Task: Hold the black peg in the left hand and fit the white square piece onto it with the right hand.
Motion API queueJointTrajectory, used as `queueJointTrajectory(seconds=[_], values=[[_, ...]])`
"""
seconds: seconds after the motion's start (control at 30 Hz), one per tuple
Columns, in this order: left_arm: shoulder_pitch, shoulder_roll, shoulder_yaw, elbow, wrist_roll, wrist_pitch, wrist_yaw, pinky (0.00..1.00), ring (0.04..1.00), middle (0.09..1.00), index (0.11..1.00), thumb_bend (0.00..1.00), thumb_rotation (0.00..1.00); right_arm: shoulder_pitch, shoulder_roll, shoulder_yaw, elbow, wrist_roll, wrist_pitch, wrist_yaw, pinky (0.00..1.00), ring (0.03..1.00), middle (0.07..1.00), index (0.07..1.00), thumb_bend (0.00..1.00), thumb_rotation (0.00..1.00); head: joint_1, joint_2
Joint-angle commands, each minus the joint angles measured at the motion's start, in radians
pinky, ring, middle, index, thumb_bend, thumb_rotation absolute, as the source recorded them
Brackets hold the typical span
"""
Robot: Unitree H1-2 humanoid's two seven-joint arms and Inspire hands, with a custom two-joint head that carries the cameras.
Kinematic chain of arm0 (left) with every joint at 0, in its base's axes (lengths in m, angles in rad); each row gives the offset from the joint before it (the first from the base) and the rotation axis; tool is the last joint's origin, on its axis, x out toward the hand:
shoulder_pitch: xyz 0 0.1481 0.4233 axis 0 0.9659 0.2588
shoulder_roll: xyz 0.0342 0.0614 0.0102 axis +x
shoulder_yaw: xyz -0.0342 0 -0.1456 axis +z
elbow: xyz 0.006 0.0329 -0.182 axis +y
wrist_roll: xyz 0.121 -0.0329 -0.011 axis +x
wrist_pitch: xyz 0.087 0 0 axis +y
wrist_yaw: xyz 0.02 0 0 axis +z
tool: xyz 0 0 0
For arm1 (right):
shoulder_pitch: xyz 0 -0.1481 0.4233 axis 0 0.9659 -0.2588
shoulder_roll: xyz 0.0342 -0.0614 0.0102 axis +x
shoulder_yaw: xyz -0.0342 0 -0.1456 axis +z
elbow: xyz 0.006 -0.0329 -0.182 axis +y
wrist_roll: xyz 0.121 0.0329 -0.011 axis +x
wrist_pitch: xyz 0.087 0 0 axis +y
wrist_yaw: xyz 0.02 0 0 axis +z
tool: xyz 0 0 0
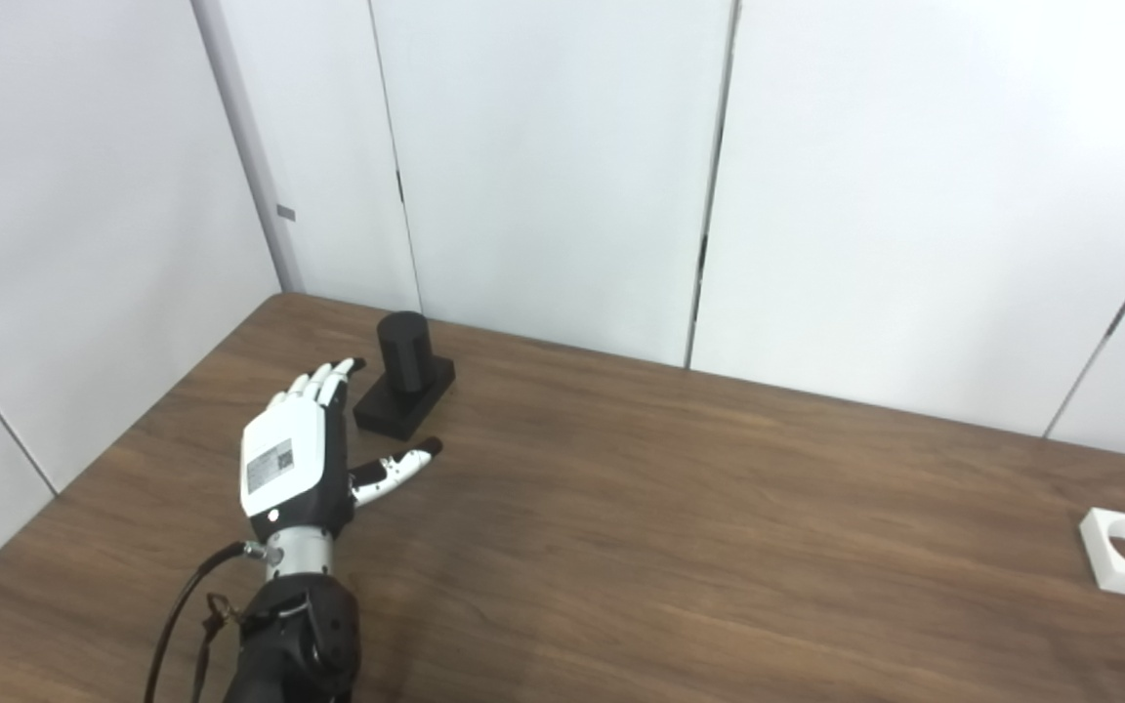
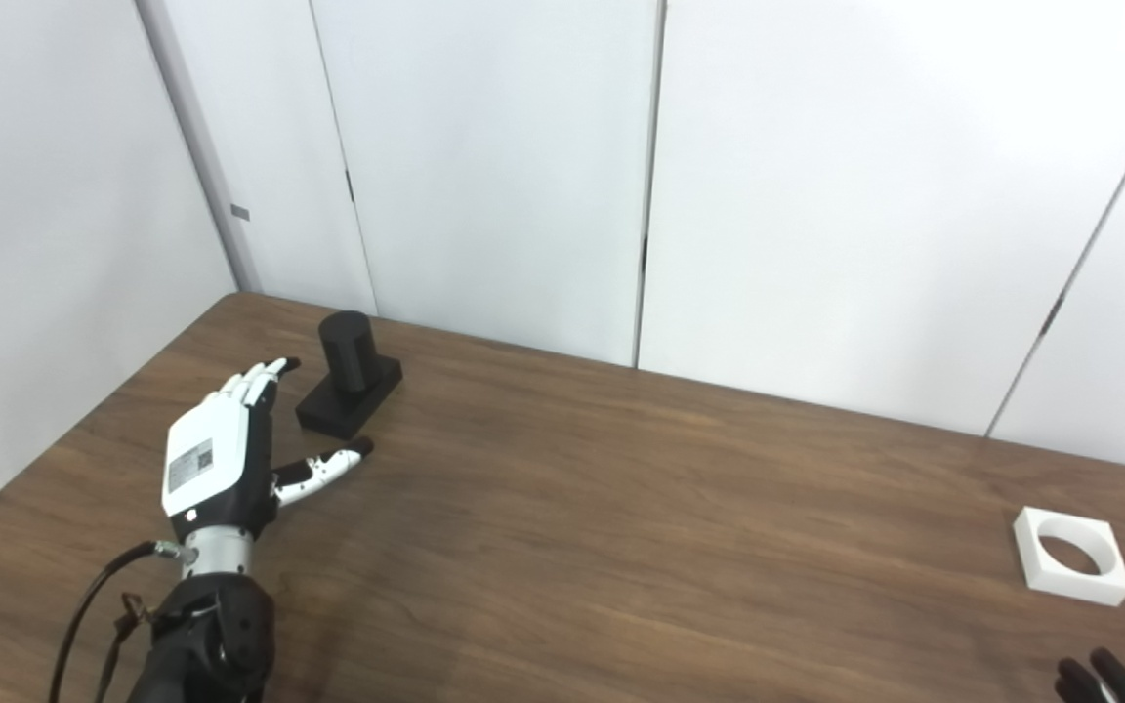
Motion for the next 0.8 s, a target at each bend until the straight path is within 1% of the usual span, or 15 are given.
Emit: queueJointTrajectory(seconds=[0.0, 0.1, 0.23, 0.33, 0.37, 0.53, 0.6, 0.77], values=[[-0.051, 0.023, 0.002, 0.011, 0.002, 0.006, 0.042, 0.92, 0.916, 0.902, 0.864, 0.84, 0.5, 0.009, 0.002, -0.002, 0.032, 0.0, -0.013, 0.001, 0.83, 0.885, 0.875, 0.905, 0.73, 0.84, 0.002, 0.001], [-0.073, 0.032, -0.007, 0.061, 0.007, 0.025, 0.055, 0.92, 0.909, 0.897, 0.861, 0.84, 0.51, 0.01, 0.003, -0.005, 0.028, -0.005, -0.008, -0.004, 0.84, 0.892, 0.876, 0.907, 0.73, 0.83, -0.003, 0.005], [-0.107, 0.045, -0.023, 0.113, 0.021, 0.078, 0.054, 0.97, 0.916, 0.899, 0.864, 0.84, 0.56, 0.012, 0.005, -0.007, 0.025, -0.007, -0.004, -0.007, 0.83, 0.888, 0.872, 0.906, 0.74, 0.84, -0.004, 0.005], [-0.134, 0.06, -0.032, 0.156, 0.026, 0.11, 0.058, 0.98, 0.914, 0.894, 0.861, 0.85, 0.57, 0.012, 0.005, -0.007, 0.02, -0.004, 0.009, -0.008, 0.84, 0.893, 0.873, 0.906, 0.75, 0.84, -0.004, 0.005], [-0.144, 0.064, -0.032, 0.174, 0.03, 0.115, 0.056, 0.98, 0.916, 0.894, 0.861, 0.85, 0.59, 0.012, 0.004, -0.007, 0.02, -0.007, 0.008, -0.009, 0.82, 0.886, 0.868, 0.905, 0.76, 0.83, -0.004, 0.005], [-0.178, 0.085, -0.044, 0.231, 0.036, 0.119, 0.033, 0.97, 0.921, 0.899, 0.861, 0.85, 0.62, 0.012, 0.005, -0.005, 0.02, -0.002, 0.0, -0.004, 0.8, 0.873, 0.863, 0.897, 0.74, 0.83, -0.015, 0.009], [-0.19, 0.09, -0.051, 0.253, 0.033, 0.119, 0.031, 0.96, 0.918, 0.901, 0.858, 0.86, 0.63, 0.012, 0.002, -0.005, 0.028, 0.001, -0.006, 0.0, 0.8, 0.874, 0.862, 0.895, 0.75, 0.83, -0.016, 0.01], [-0.228, 0.086, -0.052, 0.311, 0.031, 0.12, 0.031, 0.95, 0.906, 0.897, 0.84, 0.89, 0.62, 0.017, 0.004, -0.003, 0.018, 0.002, 0.0, 0.0, 0.81, 0.88, 0.866, 0.901, 0.75, 0.83, -0.019, 0.012]])
